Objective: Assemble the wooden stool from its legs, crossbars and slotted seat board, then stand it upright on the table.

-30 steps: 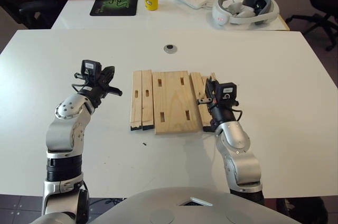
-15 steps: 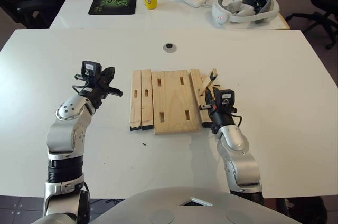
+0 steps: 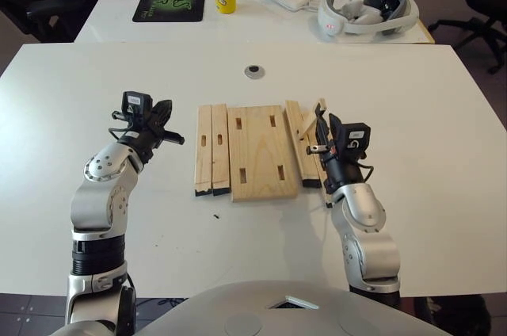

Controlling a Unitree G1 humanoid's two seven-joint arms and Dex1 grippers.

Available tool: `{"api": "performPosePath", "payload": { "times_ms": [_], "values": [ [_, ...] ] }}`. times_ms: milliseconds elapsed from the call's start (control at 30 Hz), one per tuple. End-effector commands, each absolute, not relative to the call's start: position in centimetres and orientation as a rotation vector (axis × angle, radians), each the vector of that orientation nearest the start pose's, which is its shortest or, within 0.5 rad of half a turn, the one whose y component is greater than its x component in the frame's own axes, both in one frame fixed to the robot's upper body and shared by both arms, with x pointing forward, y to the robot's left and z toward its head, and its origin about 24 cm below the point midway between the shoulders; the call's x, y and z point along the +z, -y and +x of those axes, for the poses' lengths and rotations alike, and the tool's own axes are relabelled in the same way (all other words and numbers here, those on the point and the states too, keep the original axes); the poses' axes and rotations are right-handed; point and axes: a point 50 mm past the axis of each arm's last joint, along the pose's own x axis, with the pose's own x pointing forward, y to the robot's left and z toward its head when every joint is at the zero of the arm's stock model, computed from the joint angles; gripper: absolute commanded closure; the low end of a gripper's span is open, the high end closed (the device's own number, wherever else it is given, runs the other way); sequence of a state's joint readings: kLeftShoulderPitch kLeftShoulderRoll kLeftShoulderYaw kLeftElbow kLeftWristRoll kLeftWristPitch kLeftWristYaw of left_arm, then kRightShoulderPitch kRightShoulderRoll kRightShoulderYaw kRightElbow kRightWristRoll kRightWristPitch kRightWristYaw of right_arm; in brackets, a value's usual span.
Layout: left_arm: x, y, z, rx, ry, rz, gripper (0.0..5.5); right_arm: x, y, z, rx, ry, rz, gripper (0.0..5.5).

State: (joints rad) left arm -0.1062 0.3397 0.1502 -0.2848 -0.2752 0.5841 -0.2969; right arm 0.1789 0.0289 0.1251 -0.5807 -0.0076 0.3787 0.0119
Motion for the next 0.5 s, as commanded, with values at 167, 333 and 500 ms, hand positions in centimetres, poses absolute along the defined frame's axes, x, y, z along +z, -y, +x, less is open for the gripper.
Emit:
{"api": "performPosePath", "payload": {
  "times_ms": [167,333,500],
  "values": [
    [9.6,-20.7,25.9,-0.235,-0.182,0.033,5.50,12.7,12.2,21.3,0.108,0.135,0.077,4.80],
    [9.5,-20.7,26.0,-0.230,-0.179,0.032,5.50,14.5,11.7,23.2,0.118,0.198,0.088,5.48],
    [9.5,-20.6,26.1,-0.229,-0.172,0.031,5.50,15.4,11.4,25.7,0.142,0.218,0.049,5.48]
  ]
}}
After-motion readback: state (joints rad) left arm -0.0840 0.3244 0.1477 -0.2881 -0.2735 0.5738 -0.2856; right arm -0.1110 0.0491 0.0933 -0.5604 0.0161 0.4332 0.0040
